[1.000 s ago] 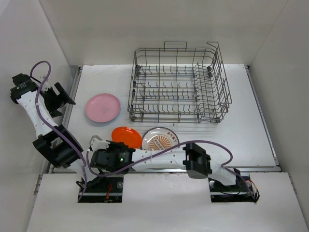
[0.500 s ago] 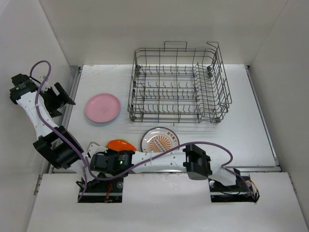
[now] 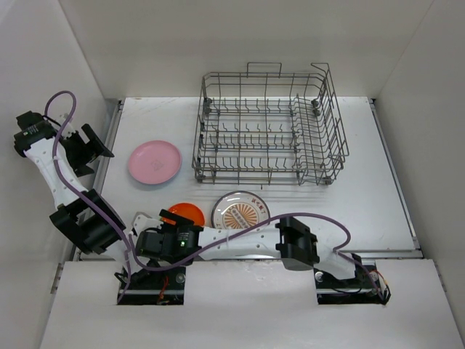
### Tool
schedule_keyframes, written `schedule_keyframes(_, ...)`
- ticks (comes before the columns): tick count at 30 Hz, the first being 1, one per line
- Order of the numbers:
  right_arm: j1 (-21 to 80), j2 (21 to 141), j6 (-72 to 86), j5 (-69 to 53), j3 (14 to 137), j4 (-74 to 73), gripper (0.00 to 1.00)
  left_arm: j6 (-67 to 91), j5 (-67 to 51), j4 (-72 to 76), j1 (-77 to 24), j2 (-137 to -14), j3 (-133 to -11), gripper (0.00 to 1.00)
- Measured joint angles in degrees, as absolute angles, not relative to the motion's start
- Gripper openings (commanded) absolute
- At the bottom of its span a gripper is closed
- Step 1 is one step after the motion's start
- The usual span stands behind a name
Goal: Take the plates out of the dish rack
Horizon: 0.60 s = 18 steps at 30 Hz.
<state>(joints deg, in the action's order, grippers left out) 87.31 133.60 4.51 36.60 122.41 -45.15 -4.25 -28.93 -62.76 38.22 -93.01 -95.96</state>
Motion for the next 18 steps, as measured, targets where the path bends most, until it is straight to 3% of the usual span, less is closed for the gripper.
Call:
schedule_keyframes(9,87.1,128.3,5.9,28.3,117.8,-43.3,0.86,-4.3,-29.1,-63.1,38.3,-93.0,-96.0,0.81)
schedule_keyframes(18,77.3,108.9,15.4,19.5,98.3,-36.2,0.90,-4.8,-29.0,-63.6,38.2,-93.0,-96.0,0.81)
